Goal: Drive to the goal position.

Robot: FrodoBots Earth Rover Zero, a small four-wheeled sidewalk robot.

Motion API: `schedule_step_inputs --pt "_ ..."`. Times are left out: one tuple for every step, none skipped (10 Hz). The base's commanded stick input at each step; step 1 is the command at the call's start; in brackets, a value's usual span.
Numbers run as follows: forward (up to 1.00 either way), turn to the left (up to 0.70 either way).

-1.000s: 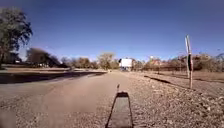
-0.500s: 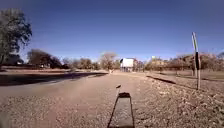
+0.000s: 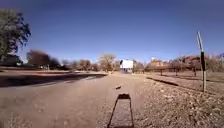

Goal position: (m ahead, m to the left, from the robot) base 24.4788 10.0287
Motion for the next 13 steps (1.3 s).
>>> schedule_step_inputs --pt "0.70 0.00" --pt "0.70 0.00" --pt "0.70 0.00" --pt "0.70 0.00" --pt "0.70 0.00" --pt "0.70 0.00" --pt "0.70 0.00" --pt "0.70 0.00" --pt "0.70 0.00" --pt "0.70 0.00" --pt "0.70 0.00" --pt "0.70 0.00" --pt "0.70 0.00"
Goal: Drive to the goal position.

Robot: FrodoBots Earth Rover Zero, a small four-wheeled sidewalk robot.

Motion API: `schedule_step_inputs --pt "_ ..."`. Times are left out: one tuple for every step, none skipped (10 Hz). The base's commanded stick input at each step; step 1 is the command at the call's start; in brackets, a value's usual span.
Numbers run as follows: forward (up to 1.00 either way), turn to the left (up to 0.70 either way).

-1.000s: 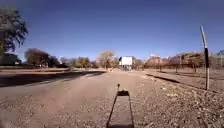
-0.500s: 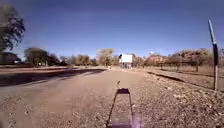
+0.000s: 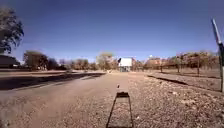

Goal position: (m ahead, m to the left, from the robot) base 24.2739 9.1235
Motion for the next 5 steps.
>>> schedule_step_inputs --pt "0.70 0.00" --pt "0.70 0.00" --pt "0.70 0.00" --pt "0.70 0.00" --pt "0.70 0.00"
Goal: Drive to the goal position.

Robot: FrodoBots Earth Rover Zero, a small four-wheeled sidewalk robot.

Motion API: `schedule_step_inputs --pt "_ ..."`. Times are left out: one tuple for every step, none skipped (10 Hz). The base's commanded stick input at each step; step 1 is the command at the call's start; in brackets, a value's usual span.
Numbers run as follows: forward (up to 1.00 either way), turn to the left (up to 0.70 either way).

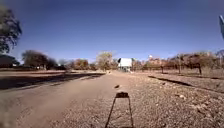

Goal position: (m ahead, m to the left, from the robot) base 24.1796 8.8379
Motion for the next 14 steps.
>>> schedule_step_inputs --pt "0.70 0.00" --pt "0.70 0.00" --pt "0.70 0.00" --pt "0.70 0.00" --pt "0.70 0.00" --pt "0.70 0.00" --pt "0.70 0.00" --pt "0.70 0.00" --pt "0.70 0.00" --pt "0.70 0.00" --pt "0.70 0.00" --pt "0.70 0.00" --pt "0.70 0.00" --pt "0.70 0.00"
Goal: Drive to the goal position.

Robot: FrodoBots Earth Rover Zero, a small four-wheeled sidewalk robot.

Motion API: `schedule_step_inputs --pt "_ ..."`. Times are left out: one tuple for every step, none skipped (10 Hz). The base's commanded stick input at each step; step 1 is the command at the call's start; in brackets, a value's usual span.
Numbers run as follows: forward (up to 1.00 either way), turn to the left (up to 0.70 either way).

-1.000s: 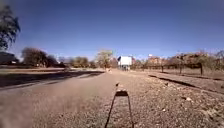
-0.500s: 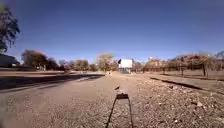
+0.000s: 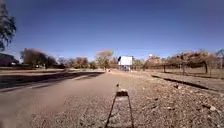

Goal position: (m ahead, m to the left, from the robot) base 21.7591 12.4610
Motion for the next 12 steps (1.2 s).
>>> schedule_step_inputs --pt "0.70 0.00" --pt "0.70 0.00" --pt "0.70 0.00" --pt "0.70 0.00" --pt "0.70 0.00" --pt "0.70 0.00" --pt "0.70 0.00" --pt "0.70 0.00" --pt "0.70 0.00" --pt "0.70 0.00" --pt "0.70 0.03" --pt "0.70 0.08"
